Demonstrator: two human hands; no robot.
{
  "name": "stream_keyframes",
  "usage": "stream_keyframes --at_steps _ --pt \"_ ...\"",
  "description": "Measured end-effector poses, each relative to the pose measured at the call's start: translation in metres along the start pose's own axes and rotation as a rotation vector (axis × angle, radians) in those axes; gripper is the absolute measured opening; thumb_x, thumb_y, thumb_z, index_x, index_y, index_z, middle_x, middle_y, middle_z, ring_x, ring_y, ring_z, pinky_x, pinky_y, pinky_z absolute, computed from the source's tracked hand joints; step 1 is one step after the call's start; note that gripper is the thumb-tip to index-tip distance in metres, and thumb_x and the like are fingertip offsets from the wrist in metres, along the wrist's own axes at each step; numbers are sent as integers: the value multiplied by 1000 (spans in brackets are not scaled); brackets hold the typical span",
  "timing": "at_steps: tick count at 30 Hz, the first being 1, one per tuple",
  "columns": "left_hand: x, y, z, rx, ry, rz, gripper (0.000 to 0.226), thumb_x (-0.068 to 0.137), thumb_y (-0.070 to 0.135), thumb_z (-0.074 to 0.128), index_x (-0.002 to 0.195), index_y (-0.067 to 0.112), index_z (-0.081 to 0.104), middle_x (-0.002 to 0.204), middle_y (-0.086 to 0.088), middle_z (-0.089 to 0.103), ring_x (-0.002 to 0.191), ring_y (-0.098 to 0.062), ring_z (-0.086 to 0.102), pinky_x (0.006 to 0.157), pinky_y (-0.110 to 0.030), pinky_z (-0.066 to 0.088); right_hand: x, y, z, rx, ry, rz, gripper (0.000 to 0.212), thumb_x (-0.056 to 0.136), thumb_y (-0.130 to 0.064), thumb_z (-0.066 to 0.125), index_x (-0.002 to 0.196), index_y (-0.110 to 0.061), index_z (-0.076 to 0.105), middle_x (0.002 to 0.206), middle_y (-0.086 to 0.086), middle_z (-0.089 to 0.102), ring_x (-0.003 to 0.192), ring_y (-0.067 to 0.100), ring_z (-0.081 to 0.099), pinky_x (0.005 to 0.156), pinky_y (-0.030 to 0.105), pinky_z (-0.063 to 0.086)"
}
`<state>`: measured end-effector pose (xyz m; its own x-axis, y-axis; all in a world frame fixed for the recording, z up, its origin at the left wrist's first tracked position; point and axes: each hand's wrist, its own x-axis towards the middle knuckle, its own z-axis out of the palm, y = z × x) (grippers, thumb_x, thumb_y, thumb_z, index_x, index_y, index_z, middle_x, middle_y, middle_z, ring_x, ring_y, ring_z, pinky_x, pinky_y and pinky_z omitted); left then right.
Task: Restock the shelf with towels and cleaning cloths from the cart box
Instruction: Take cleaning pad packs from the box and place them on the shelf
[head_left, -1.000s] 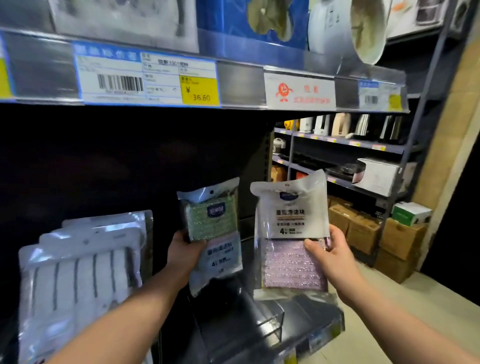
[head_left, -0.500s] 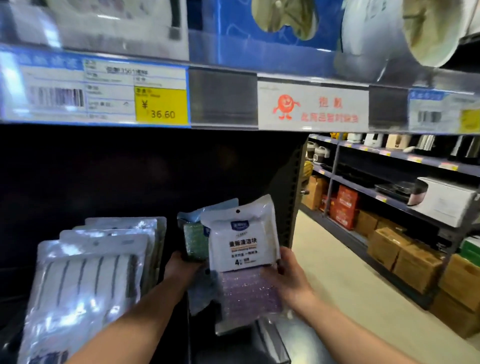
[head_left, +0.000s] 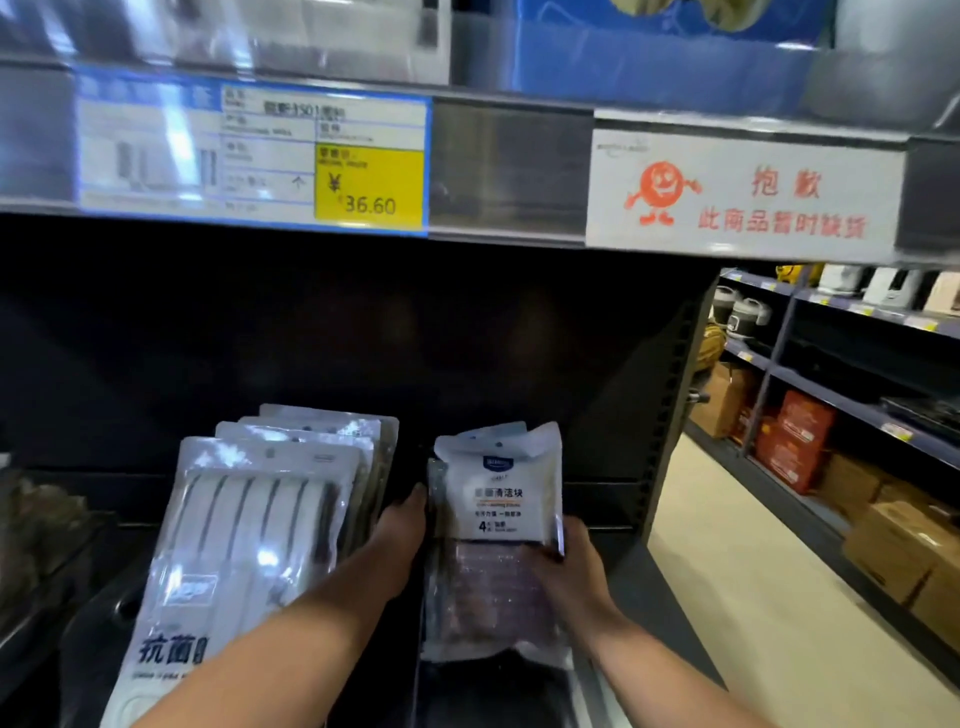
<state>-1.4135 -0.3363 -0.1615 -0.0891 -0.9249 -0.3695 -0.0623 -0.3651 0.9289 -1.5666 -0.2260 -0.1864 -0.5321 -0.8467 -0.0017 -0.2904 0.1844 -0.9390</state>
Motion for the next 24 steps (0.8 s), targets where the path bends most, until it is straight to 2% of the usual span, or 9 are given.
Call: stream_keyframes --at_steps 3,6,7,10,13,16,19,22,24 --pt "-8 -4 -2 41 -113 13 62 88 50 55 127 2 55 124 -17 61 111 -34 59 99 -42 46 5 12 0 -120 -2 34 37 76 -31 67 109 -23 55 105 -4 63 94 14 63 80 37 55" --pt "-13 -13 -6 179 -220 98 87 54 44 80 127 4 56 115 -12 68 103 -27 65 96 -42 51 2 11 1 -166 -84 65 35 83 -30 67 112 -26 48 106 -4 61 99 16 60 83 32 51" --pt "-17 -14 -5 240 -231 129 86 54 36 81 128 2 53 117 -11 66 105 -25 64 95 -38 51 0 9 1 -163 -105 74 38 84 -30 66 116 -26 47 107 -3 61 101 17 60 86 33 50" --pt "-26 -17 -2 393 -158 185 66 77 13 74 134 6 43 127 -12 57 113 -25 56 89 -29 46 -3 7 2 -158 -153 74 41 81 -24 66 117 -24 47 104 -6 62 102 16 61 85 27 50" --pt "-29 -19 0 439 -129 233 65 80 12 71 137 8 41 130 -12 56 119 -26 54 94 -31 45 -4 10 1 -181 -206 76 51 70 -21 70 116 -29 46 104 -10 64 101 10 62 86 30 54" --pt "-32 -19 0 420 -113 244 69 76 12 74 137 10 42 127 -11 59 116 -25 56 97 -32 46 -6 12 -1 -251 -216 57 60 61 -28 72 114 -31 44 108 -9 61 99 10 62 86 35 56" --pt "-40 -19 1 429 -104 258 64 79 10 71 136 10 43 127 -12 59 116 -26 55 91 -27 44 2 19 -4 -320 -196 48 71 51 -41 69 116 -37 42 113 -6 55 105 16 59 87 38 56" --pt "-50 -16 0 462 -93 324 61 80 9 67 135 8 43 123 -9 59 111 -22 56 85 -24 45 -4 7 -12 -412 -167 -15 63 55 -46 61 116 -44 43 113 -7 55 108 21 58 87 41 53" --pt "-59 -11 -3 511 -101 390 55 81 11 66 132 9 45 119 -6 60 104 -18 57 81 -24 48 -21 -17 -19 -517 -156 -64 58 68 -42 60 123 -41 43 120 -3 52 115 26 53 90 40 48"
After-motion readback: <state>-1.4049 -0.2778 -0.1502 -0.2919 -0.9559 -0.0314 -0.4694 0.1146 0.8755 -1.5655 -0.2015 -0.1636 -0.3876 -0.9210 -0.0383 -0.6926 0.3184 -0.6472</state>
